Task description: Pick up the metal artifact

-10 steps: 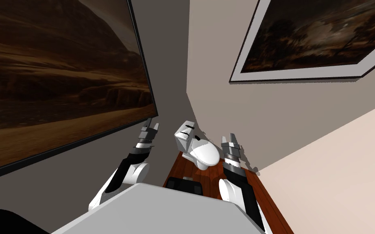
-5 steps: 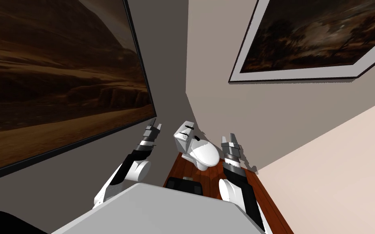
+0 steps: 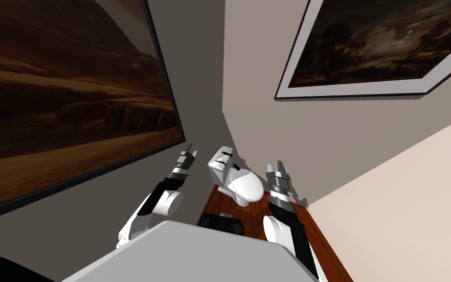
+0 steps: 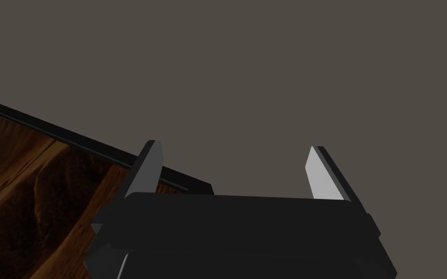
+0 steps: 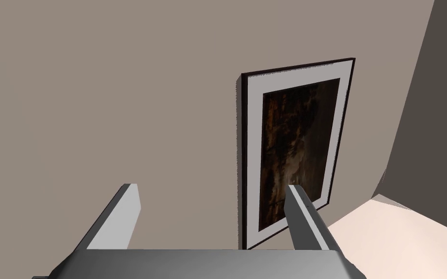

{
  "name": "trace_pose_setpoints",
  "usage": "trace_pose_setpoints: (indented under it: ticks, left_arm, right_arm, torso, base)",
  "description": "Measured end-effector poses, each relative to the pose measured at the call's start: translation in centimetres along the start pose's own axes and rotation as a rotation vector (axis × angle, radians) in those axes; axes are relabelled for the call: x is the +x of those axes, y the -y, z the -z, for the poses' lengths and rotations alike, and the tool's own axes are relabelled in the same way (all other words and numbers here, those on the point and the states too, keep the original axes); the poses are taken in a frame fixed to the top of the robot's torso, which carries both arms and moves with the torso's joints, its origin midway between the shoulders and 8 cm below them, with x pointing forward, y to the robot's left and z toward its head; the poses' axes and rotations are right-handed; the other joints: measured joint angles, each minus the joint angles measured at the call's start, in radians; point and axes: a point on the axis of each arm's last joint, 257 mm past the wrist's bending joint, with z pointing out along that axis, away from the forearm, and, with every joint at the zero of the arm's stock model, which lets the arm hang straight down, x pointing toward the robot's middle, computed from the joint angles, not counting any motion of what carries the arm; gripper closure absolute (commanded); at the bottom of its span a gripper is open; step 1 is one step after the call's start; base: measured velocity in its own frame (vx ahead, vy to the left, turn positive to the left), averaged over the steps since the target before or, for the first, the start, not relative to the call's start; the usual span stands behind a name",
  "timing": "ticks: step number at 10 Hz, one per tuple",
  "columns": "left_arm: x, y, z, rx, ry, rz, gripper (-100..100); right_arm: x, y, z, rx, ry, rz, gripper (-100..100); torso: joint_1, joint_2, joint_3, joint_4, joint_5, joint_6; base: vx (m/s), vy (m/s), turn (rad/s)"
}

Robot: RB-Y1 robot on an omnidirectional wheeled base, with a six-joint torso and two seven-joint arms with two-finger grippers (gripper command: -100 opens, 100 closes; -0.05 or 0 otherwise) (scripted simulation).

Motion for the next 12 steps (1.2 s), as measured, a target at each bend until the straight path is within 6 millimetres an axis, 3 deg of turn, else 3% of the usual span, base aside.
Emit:
trace_pose_setpoints:
  ticks: [12]
  left_arm:
    - [2.9, -6.4, -1.5, -0.263, -0.063, 0.110, -100]
  right_arm:
    - [0.0, 0.0, 0.0, 0.000, 0.000, 0.000, 0]
  torso:
    - [0.000, 0.000, 0.000, 0.000, 0.000, 0.000]
  base:
    - [0.025, 0.007, -0.029]
